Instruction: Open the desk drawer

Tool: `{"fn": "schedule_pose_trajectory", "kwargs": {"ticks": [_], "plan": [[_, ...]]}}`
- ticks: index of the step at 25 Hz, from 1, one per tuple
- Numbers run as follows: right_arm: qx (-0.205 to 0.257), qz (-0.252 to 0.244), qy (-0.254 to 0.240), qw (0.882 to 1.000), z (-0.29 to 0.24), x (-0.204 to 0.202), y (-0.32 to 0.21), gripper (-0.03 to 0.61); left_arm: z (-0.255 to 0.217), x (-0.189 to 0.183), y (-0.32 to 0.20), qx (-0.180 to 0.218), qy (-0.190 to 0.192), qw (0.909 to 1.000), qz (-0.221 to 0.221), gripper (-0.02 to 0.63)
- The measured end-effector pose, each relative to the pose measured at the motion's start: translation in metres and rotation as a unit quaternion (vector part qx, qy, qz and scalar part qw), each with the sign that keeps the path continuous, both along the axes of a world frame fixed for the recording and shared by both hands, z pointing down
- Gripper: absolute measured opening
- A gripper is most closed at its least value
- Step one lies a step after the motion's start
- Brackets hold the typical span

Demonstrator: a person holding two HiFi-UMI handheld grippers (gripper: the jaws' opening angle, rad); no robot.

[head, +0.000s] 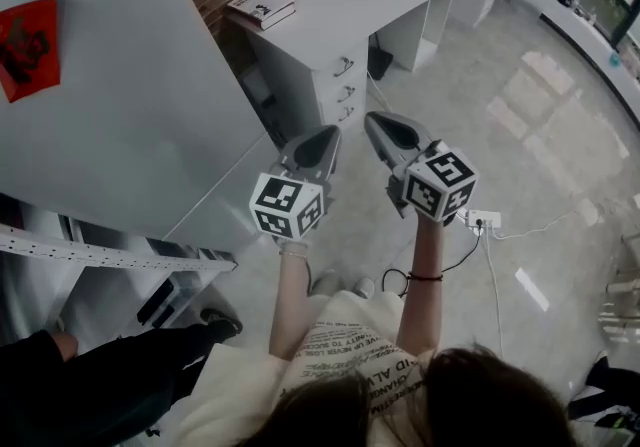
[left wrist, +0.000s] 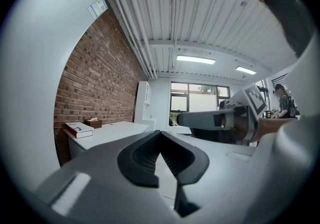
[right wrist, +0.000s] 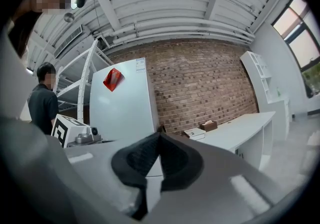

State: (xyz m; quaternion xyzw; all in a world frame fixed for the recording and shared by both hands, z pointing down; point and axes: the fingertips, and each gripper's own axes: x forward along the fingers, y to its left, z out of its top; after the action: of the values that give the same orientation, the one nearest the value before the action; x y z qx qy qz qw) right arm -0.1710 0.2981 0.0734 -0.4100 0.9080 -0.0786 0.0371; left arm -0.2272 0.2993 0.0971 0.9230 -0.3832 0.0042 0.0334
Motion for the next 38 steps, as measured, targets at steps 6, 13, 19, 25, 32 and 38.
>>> {"fn": "schedule_pose_trajectory", "kwargs": {"ticks": [6, 13, 19, 25, 32, 38], "plan": [[-0.009, -0.010, -0.007, 1.000, 0.007, -0.006, -0.017, 0.002, 0.008, -0.007, -0.014, -0.011, -0.006, 0.9998, -0.018, -0.002], [-0.031, 0.002, 0.004, 1.000, 0.025, 0.001, -0.063, 0.003, 0.029, 0.001, -0.063, -0.035, 0.006, 0.9993, -0.014, -0.002], [-0.053, 0.022, 0.001, 0.998, 0.045, 0.019, -0.113, 0.003, 0.046, 0.025, -0.114, -0.051, 0.004, 0.9986, 0.011, -0.002], [-0.068, 0.044, -0.005, 0.997, 0.059, 0.028, -0.155, 0.002, 0.053, 0.034, -0.156, -0.058, 0.002, 0.9980, 0.023, -0.002], [-0.066, 0.048, -0.019, 0.996, 0.060, 0.031, -0.181, 0.003, 0.054, 0.041, -0.183, -0.057, -0.005, 0.9980, 0.029, -0.002], [-0.076, 0.046, -0.024, 0.996, 0.067, 0.043, -0.204, 0.003, 0.061, 0.053, -0.203, -0.064, -0.006, 0.9974, 0.031, -0.003]]}}
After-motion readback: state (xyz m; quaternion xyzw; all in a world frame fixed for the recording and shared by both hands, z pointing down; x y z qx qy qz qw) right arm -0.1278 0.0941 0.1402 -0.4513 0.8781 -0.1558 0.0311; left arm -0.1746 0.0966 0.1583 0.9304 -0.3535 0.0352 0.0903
